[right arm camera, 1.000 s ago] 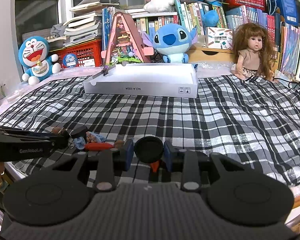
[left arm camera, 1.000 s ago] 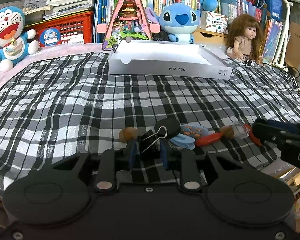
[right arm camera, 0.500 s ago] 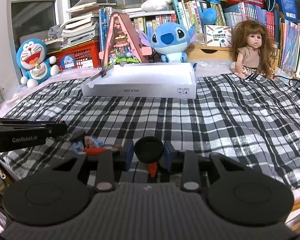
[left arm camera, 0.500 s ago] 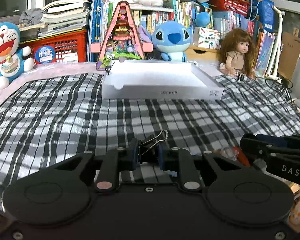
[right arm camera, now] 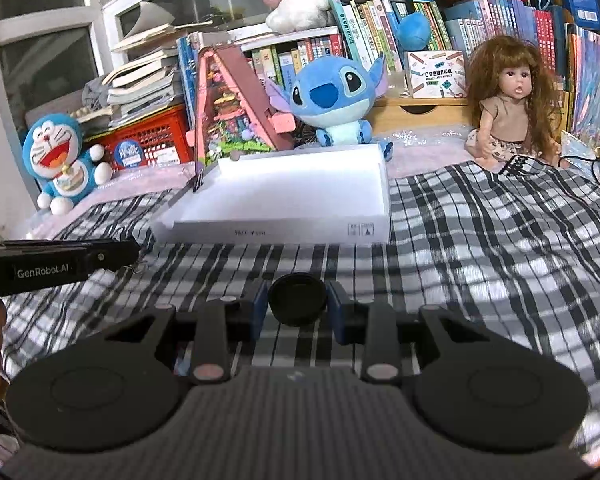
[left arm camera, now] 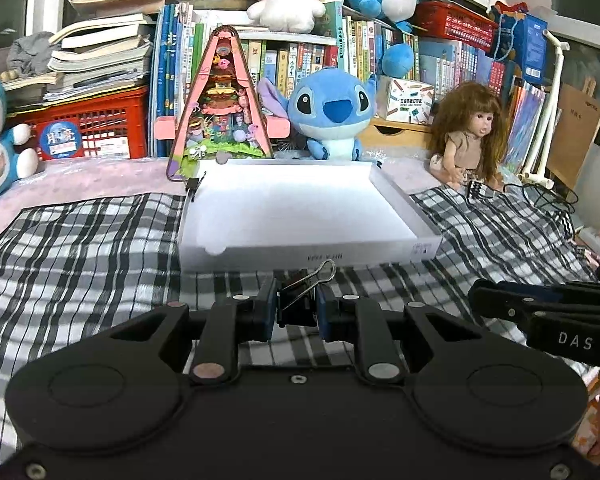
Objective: Organize rigid objects
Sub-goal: 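Carry the binder clip in the left tool while the right tool carries the puck into the white tray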
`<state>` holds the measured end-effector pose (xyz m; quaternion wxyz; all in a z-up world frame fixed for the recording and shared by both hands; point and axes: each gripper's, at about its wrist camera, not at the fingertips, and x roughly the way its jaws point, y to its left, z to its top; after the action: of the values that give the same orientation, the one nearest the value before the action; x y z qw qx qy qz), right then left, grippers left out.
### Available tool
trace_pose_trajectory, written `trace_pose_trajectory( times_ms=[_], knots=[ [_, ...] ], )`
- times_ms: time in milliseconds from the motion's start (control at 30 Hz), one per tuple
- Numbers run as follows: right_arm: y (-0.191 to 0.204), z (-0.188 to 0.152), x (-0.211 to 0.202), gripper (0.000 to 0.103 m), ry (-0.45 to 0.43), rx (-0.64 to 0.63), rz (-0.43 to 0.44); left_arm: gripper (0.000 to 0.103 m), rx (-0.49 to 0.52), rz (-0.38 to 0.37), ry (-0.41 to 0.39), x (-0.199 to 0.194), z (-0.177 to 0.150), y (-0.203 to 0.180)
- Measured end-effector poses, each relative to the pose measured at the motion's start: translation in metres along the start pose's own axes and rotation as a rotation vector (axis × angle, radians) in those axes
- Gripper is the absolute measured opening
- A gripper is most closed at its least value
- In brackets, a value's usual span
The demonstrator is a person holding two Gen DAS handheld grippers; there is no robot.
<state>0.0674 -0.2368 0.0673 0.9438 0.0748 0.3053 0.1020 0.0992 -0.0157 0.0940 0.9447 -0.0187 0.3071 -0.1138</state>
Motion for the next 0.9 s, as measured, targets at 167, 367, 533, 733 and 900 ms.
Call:
trace_pose_trajectory(
  times_ms=[167, 367, 533, 733, 900],
  knots=[
    [-0.007, 0.03, 0.015, 0.038, 0.031, 0.006, 0.008, 0.019, -0.029, -0.019, 0.06, 0.027, 0.029, 0.006],
    [-0.015, 0.068, 0.04, 0.037, 0.091, 0.022, 0.029, 0.019, -0.049, -0.03, 0.124, 0.059, 0.062, 0.013],
    [-0.02, 0.105, 0.073, 0.037, 0.172, 0.054, 0.046, 0.019, -0.086, -0.029, 0.186, 0.094, 0.089, 0.02],
    [-0.02, 0.124, 0.118, 0.038, 0.248, 0.058, 0.02, 0.019, -0.118, 0.013, 0.252, 0.134, 0.097, 0.028],
    [-0.024, 0.117, 0.152, 0.038, 0.309, 0.057, -0.021, 0.019, -0.108, 0.04, 0.274, 0.154, 0.091, 0.03]
  ],
)
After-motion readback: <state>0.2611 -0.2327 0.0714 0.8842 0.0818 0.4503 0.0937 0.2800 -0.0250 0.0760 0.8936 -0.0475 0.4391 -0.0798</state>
